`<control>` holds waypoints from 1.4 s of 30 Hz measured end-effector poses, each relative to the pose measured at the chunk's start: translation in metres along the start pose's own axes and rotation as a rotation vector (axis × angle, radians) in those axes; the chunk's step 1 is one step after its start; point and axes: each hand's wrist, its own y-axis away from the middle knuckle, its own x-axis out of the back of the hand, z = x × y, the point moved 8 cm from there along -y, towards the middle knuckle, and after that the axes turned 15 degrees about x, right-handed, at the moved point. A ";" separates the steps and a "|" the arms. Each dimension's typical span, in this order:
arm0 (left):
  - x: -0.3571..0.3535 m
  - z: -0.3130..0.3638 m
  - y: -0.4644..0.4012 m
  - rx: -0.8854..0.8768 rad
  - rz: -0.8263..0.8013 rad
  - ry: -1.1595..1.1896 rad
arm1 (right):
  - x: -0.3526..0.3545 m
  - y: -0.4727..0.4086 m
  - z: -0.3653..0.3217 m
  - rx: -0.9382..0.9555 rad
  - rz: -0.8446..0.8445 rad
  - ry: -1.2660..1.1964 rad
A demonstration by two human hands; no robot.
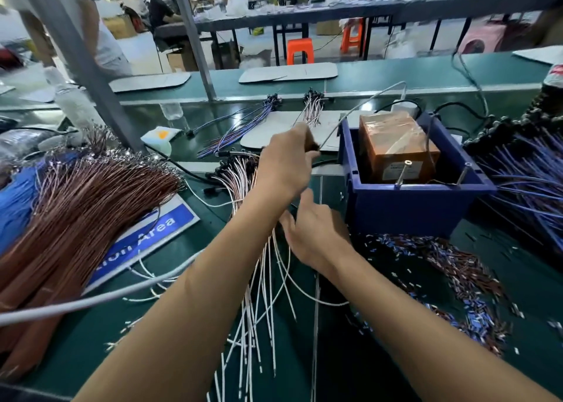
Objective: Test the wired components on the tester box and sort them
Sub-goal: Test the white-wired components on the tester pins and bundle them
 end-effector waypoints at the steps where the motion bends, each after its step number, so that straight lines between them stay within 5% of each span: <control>1: 0.007 0.010 0.009 -0.049 -0.031 0.062 | 0.002 0.002 0.002 -0.005 0.008 -0.047; 8: 0.070 0.049 0.053 -0.165 -0.145 0.608 | 0.020 0.029 -0.017 0.195 0.253 -0.396; 11: 0.085 0.069 0.069 -0.247 -0.310 0.744 | 0.044 0.031 -0.034 0.257 0.402 -0.595; 16: 0.108 0.096 0.086 -0.380 -0.422 0.989 | 0.078 0.040 -0.058 0.418 0.464 -0.824; 22: 0.126 0.084 0.077 -0.237 -0.362 1.568 | 0.166 0.069 -0.063 0.511 0.790 -0.339; 27: 0.118 0.075 0.071 -0.068 -0.369 1.825 | 0.207 0.082 -0.069 0.598 0.736 0.088; 33: 0.075 0.074 0.090 0.026 -0.391 1.771 | 0.219 0.099 -0.049 0.675 0.701 0.403; 42: -0.013 0.068 0.123 0.104 -0.350 1.618 | 0.175 0.099 0.026 0.565 0.417 0.288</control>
